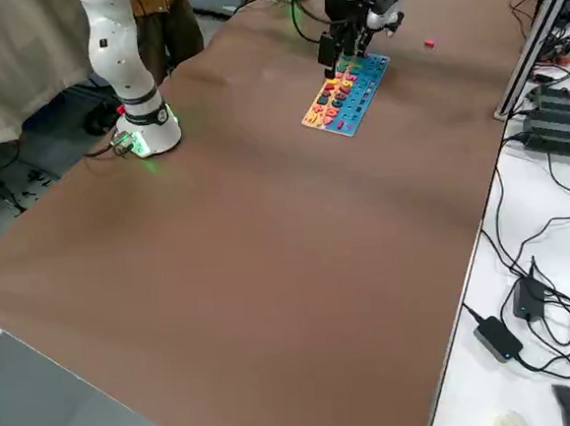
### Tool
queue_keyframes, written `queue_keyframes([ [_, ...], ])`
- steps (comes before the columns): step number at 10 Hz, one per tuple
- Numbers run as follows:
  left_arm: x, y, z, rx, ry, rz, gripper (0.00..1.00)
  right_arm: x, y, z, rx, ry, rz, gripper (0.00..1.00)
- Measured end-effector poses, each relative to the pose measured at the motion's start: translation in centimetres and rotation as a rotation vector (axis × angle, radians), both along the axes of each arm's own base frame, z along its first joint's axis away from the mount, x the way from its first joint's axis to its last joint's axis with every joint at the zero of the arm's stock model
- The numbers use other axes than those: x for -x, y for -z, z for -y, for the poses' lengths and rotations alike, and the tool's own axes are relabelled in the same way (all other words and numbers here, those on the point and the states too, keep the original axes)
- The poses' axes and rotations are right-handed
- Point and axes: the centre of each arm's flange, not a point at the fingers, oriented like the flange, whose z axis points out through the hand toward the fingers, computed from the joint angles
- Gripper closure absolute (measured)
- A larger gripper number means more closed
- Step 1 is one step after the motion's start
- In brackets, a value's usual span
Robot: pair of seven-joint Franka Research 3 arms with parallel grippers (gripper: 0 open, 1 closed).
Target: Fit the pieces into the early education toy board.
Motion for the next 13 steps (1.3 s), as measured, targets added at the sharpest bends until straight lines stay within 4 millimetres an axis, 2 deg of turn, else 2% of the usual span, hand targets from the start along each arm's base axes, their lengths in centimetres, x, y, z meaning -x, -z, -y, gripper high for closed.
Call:
queue_keyframes([
  [1, -0.1, 0.1, 0.0, 0.001, -0.001, -0.001, 0.86, 0.0, -0.6, 2.0, 0.000, -0.029, 0.010, 0.00],
  [2, -0.1, 0.1, 0.0, 0.001, 0.000, -0.001, 0.86, 0.1, -1.5, 3.0, 0.019, -0.067, 0.023, 0.00],
  [5, -0.1, 0.1, 0.0, 0.001, 0.002, -0.001, 0.85, 0.6, -3.5, 3.5, 0.038, -0.103, 0.075, 0.00],
  [6, -0.1, 0.1, 0.0, 0.001, 0.002, -0.001, 0.73, 0.8, -3.5, 4.4, 0.037, -0.105, 0.091, 0.00],
  [7, -0.2, 0.1, -0.1, 0.001, 0.002, -0.001, 0.66, 1.1, -3.5, 5.5, 0.033, -0.103, 0.096, 0.00],
  [8, -0.2, 0.1, -0.1, 0.002, 0.003, -0.001, 0.61, 1.3, -3.5, 5.9, 0.031, -0.098, 0.097, 0.00],
  [9, -0.3, 0.1, -0.1, 0.002, 0.002, 0.000, 0.49, 1.2, -3.5, 6.0, 0.031, -0.102, 0.103, 0.00],
  [11, -0.8, -1.0, 0.1, 0.006, 0.001, 0.011, 0.48, 1.0, -4.0, 5.9, 0.034, -0.106, 0.136, 0.00],
  [13, -1.2, -3.2, 0.2, -0.002, 0.004, 0.027, 0.48, 1.0, -4.6, 6.4, 0.036, -0.098, 0.148, 0.00],
])
